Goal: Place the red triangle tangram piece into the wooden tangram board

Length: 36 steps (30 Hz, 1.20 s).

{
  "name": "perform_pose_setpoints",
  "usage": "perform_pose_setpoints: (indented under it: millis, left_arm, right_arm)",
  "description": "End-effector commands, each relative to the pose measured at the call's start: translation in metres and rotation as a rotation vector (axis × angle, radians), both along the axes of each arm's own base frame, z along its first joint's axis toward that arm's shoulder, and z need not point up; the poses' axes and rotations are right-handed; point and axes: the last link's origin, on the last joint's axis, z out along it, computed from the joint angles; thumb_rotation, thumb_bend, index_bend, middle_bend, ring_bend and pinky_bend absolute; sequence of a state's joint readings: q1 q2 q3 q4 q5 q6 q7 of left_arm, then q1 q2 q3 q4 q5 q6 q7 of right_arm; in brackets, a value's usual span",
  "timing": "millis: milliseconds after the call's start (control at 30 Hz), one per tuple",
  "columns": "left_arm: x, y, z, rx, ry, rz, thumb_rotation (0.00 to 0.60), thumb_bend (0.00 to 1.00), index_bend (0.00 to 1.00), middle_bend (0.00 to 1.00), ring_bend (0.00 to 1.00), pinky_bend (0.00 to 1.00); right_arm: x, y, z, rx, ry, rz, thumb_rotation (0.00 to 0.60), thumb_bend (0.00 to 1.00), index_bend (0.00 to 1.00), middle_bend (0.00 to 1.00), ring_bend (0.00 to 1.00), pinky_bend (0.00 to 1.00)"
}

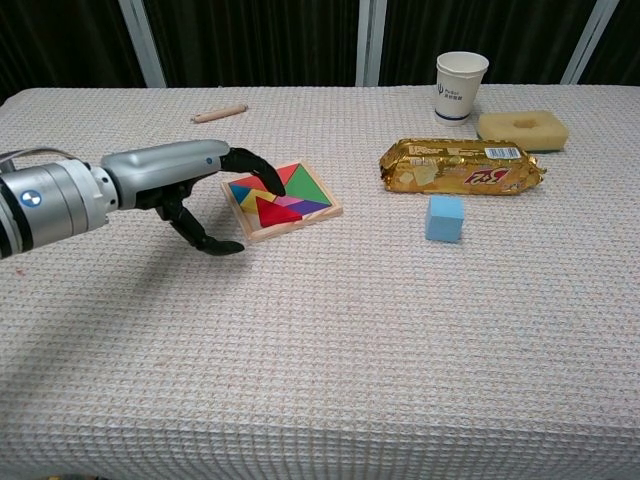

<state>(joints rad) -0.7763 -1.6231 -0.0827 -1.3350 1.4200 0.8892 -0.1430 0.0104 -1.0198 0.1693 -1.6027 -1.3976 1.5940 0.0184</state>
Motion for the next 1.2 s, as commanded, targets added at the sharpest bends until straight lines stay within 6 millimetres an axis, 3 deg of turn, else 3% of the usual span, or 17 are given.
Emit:
perform_pose_setpoints:
  millis: [33,433,1200]
  left_arm:
    - [0.0009,0.001,-0.0017,-0.007,-0.005,0.004,0.6,0.26,0.23,0.18,0.0,0.09]
    - [0.0009,0.0026,-0.0089,-0.03,0.004,0.012,0.6,0.26,0.23,0.2,0.0,0.09]
    - [-0.0019,0.0027,-0.0044,-0.021,-0.002,0.018,0.6,0.26,0.23,0.25,0.0,0.09]
  right_arm:
    - [-0.0001,-0.0002,-0.0009,0.003,-0.001,-0.001,0.6,0.34,0.0,0.0,0.0,0.0]
    - [-0.0021,-0.0001,-0.0007,0.001,-0.003,-0.005,0.6,0.34,0.0,0.0,0.0,0.0]
    - [0.0011,-0.0027,-0.0044,0.011,0.0,-0.003,0.6,0.35,0.0,0.0,0.0,0.0]
